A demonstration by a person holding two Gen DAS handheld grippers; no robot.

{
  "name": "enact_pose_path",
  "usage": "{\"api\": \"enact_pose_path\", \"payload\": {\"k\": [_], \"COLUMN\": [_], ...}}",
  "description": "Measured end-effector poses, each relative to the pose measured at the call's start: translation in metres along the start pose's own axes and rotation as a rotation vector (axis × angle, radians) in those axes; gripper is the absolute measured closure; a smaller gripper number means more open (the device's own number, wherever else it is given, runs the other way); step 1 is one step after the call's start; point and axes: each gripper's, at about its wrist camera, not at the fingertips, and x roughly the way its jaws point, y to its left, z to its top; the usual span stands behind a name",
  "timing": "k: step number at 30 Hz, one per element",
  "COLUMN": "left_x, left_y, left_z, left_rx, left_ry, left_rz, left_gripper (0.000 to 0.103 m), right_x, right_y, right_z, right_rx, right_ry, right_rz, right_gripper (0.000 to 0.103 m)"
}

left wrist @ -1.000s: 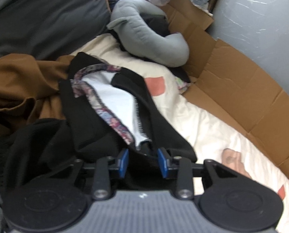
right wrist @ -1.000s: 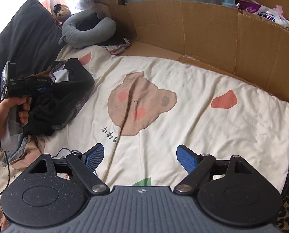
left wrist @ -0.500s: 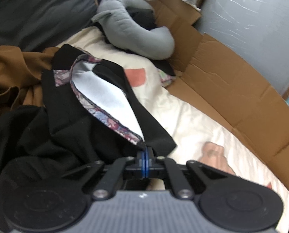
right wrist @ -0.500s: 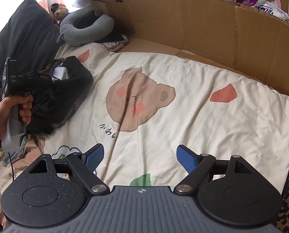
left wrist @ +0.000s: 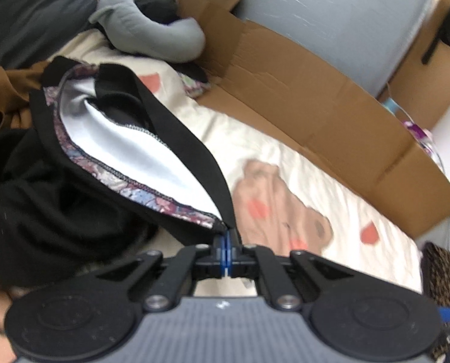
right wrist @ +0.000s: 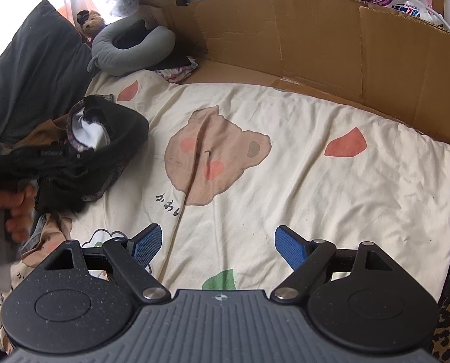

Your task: Fold clothes

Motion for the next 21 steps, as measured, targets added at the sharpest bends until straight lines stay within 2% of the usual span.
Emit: {"api": "enact_pose_path", "payload": {"k": [12, 21], "left_x": [-0.011, -0.023], "left_y": [-0.017, -0.037], "left_z": [-0.055, -0.096], "left_rx": [0.019, 0.121], "left_ry": [0.157, 0.259], "left_rz": [-0.084, -0.162], "left_gripper": [0.102, 0.102], "right_x": [-0.001, 0.001], "right_y": [-0.003, -0.003], "right_z": [-0.007, -0.011], "right_rx": [0.004, 0.006], "right_ry": [0.011, 0.027], "right_rz": [0.014, 0.019], "right_gripper": [0.017, 0.017]}}
